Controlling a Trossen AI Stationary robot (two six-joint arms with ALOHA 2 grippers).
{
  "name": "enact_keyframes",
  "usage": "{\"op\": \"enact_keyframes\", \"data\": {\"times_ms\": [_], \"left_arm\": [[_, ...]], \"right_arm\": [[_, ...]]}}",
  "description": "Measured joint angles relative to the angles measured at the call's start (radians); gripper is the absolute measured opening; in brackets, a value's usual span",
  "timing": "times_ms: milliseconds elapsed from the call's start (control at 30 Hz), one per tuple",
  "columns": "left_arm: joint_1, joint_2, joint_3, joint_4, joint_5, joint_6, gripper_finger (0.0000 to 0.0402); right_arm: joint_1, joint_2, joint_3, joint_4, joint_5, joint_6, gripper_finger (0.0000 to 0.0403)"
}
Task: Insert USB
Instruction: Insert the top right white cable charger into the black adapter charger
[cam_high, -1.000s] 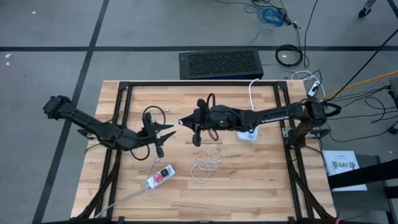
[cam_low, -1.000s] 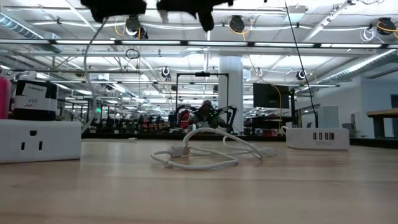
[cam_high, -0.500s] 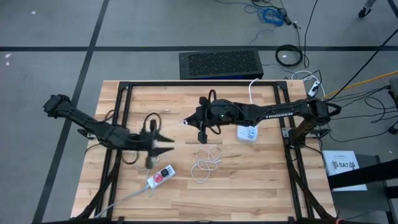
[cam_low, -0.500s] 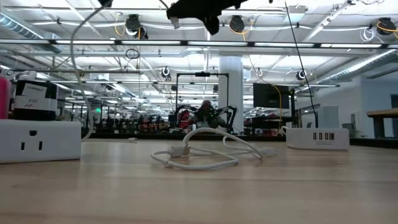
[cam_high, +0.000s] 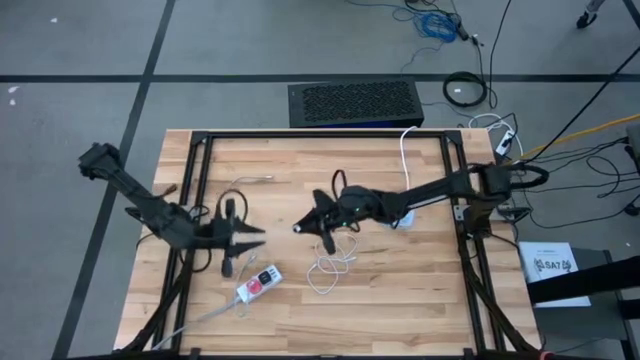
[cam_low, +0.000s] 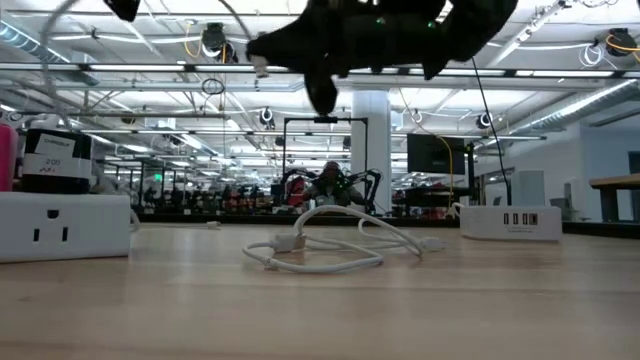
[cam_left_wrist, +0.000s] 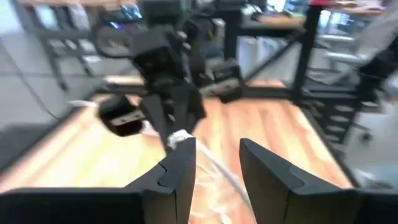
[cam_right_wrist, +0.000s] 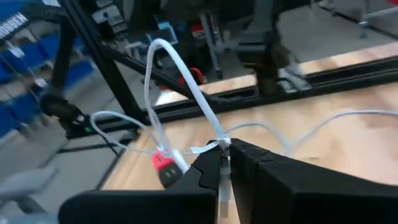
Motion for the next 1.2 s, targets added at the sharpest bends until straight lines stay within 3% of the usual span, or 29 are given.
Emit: {"op": "enact_keyframes", "data": {"times_ms": [200, 300, 400, 567, 933, 1000, 1200], "left_arm": [[-0.072, 0.091, -0.011, 0.023, 0.131, -0.076, 0.0129], [-0.102, 0.143, -0.011, 0.042, 0.142, -0.118, 0.0129], [-0.114, 0.196, -0.011, -0.041, 0.119, -0.242, 0.0129], [-0.118, 0.264, -0.012, -0.175, -0.032, -0.402, 0.0129], [-0.11, 0.23, 0.008, -0.322, -0.534, -0.44, 0.0129], [-0.1, 0.214, 0.008, -0.331, -0.578, -0.432, 0.0129], [-0.094, 0.117, 0.015, -0.368, -0.581, -0.355, 0.0129]], "right_arm": [[0.016, 0.166, 0.103, 0.116, -0.03, 0.094, 0.0], [0.003, 0.201, 0.166, 0.125, -0.053, 0.121, 0.0], [-0.013, 0.2, 0.2, 0.126, -0.059, 0.121, 0.0], [-0.039, 0.158, 0.22, 0.111, -0.111, 0.117, 0.0], [-0.032, 0.119, 0.22, 0.04, -0.13, 0.067, 0.0], [-0.024, 0.121, 0.22, 0.02, -0.13, 0.053, 0.0], [0.006, 0.123, 0.22, -0.042, -0.13, -0.015, 0.0]]}}
